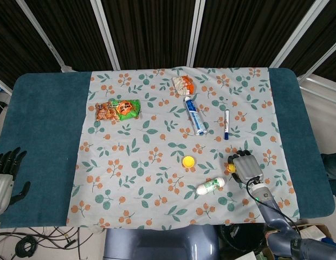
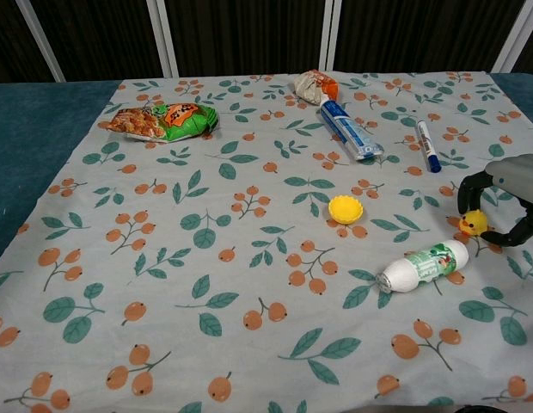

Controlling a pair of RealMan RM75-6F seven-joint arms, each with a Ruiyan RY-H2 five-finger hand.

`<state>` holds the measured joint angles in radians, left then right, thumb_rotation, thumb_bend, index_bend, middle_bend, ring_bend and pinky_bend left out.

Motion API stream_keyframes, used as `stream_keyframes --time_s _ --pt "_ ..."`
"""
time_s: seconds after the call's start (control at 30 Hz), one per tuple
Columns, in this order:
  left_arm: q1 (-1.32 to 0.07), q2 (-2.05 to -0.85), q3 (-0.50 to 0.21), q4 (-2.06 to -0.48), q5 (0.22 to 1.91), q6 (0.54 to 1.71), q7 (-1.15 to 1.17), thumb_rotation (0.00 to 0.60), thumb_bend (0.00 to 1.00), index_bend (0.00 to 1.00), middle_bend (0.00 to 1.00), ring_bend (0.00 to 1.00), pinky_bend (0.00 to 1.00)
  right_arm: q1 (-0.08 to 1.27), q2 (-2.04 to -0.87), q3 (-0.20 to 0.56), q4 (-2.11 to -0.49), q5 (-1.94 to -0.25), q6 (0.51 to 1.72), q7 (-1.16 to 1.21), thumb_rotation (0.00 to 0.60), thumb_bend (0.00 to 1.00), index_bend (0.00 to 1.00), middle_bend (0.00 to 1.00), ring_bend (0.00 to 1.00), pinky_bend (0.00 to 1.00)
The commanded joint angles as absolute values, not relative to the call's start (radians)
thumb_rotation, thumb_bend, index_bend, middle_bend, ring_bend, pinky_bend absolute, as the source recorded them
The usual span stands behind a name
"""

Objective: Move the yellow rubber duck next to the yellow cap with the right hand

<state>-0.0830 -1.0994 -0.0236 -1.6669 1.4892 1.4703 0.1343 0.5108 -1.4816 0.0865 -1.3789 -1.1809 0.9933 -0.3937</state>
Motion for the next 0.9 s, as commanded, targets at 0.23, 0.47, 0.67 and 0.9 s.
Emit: stream_keyframes --time_s 0.23,0.47,0.67,0.9 --pt "-0.084 -1.101 -0.023 -1.671 1.481 1.462 0.144 0.600 0.39 0.00 0.00 0.00 0.05 0.513 -1.489 0.085 -1.369 -1.180 0.992 -0.395 0.600 0.27 0.40 0.39 0.21 0.18" --pt "-0.084 -1.100 -0.024 -1.673 1.480 1.464 0.144 0.600 0.39 0.00 0.00 0.00 0.05 0.516 -1.503 0.081 -1.354 -1.176 0.983 -0.395 0.600 0.27 0.42 0.41 0.21 0.18" --pt "-0.084 -1.099 -0.024 -1.672 1.481 1.464 0.141 0.600 0.39 0.00 0.00 0.00 0.05 0.519 -1.511 0.081 -1.350 -1.180 0.987 -0.399 0.600 0.29 0.47 0.44 0.22 0.18" --pt "-0.084 -1.099 -0.024 -1.674 1.482 1.464 0.141 0.600 0.39 0.00 0.00 0.00 0.05 0.525 -1.495 0.093 -1.381 -1.184 0.997 -0.402 0.600 0.30 0.48 0.44 0.22 0.18"
